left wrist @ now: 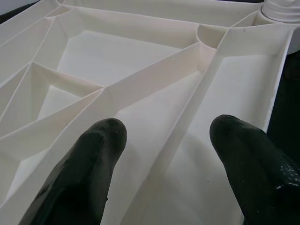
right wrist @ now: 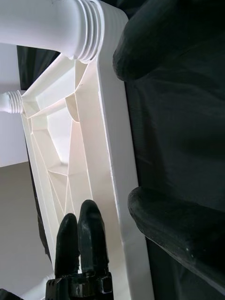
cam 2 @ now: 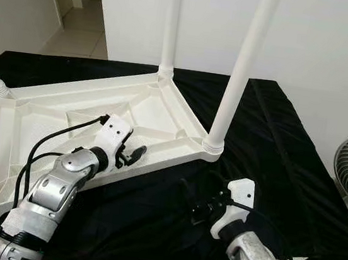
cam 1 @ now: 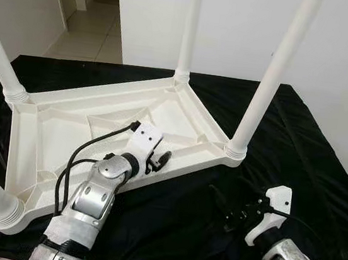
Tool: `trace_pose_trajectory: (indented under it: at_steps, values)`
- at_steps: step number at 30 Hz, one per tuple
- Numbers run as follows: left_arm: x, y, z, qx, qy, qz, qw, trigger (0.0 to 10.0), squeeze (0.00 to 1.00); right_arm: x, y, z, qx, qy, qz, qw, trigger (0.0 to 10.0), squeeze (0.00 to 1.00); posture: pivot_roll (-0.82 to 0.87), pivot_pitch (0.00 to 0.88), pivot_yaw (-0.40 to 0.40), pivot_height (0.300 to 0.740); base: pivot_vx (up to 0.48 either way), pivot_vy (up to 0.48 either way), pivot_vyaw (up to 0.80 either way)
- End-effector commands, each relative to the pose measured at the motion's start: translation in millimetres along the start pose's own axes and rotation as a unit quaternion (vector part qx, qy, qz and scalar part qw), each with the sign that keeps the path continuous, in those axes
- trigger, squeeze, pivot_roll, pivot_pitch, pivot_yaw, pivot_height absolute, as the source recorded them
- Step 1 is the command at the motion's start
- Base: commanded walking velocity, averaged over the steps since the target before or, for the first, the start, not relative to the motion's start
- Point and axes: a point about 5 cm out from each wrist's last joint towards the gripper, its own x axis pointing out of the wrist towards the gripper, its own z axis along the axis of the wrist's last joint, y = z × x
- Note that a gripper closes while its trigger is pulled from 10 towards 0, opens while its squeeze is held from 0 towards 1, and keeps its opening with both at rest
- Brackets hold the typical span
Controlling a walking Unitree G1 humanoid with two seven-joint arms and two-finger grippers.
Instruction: Building children table
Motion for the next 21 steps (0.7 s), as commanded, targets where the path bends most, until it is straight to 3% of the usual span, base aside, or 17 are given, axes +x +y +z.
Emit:
trace_pose_trajectory:
  at_steps: [1,10,17,18,19,20,21]
  values:
    - [0.3,-2.0,-4.6,-0.001,0.015,-0.002,1.000,10.0,0.00,1.5,1.5,-0.9,-0.001,-0.001,0.005,1.000,10.0,0.00,-0.08,0.035,0.014,0.740,0.000,0.000,0.00]
    - [6.8,5.0,-15.8,0.022,0.070,0.013,0.997,10.0,0.00,1.3,2.1,-0.7,-0.003,-0.003,0.003,1.000,10.0,0.00,-0.09,0.042,0.021,0.740,0.000,0.000,0.00]
    - [13.9,18.1,-26.3,-0.021,0.116,0.058,0.991,10.0,0.00,0.6,0.5,0.5,-0.005,-0.005,-0.004,1.000,10.0,0.00,-0.10,0.045,0.024,0.740,0.000,0.000,0.00]
    - [16.0,24.5,-27.6,-0.028,0.124,0.080,0.989,9.3,0.00,0.5,0.5,0.6,-0.006,-0.006,-0.005,1.000,10.0,0.00,-0.10,0.047,0.025,0.740,0.000,0.000,0.00]
    - [17.5,29.1,-27.9,-0.035,0.128,0.093,0.987,3.5,0.00,0.5,0.5,0.7,-0.006,-0.006,-0.006,1.000,10.0,0.00,-0.10,0.047,0.025,0.740,0.000,0.000,0.00]
    - [18.5,32.0,-28.0,-0.040,0.130,0.101,0.986,3.5,0.00,0.5,0.6,0.8,-0.007,-0.006,-0.006,1.000,10.0,0.00,-0.10,0.047,0.025,0.740,0.000,0.000,0.00]
    - [18.7,33.9,-27.9,-0.038,0.132,0.105,0.985,2.4,0.00,0.1,0.5,0.8,-0.008,-0.006,-0.007,1.000,10.0,0.00,-0.11,0.050,0.027,0.740,0.000,0.000,0.00]
